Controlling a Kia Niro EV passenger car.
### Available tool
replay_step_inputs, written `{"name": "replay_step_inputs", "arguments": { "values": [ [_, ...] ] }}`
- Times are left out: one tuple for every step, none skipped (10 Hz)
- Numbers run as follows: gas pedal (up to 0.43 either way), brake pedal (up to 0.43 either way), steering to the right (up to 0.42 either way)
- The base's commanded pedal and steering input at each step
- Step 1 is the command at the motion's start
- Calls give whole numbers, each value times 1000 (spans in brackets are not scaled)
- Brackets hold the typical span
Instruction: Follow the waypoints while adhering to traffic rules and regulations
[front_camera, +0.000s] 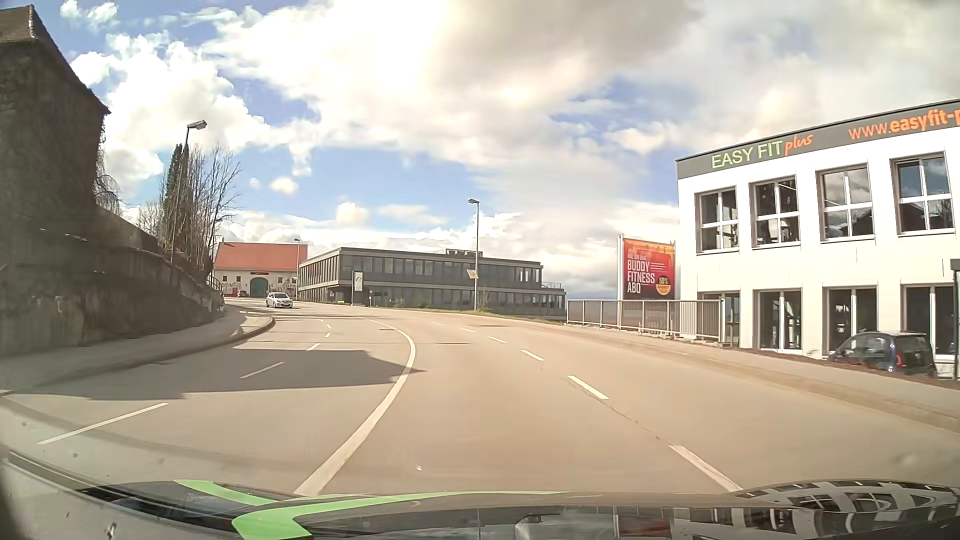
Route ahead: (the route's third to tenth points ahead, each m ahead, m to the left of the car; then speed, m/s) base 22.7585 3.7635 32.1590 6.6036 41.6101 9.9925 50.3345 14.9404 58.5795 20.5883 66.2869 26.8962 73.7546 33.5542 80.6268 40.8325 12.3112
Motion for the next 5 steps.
{"name": "replay_step_inputs", "arguments": {
  "values": [
    [169, 0, -36],
    [169, 0, -37],
    [169, 0, -38],
    [169, 0, -38],
    [177, 0, -37]
  ]
}}
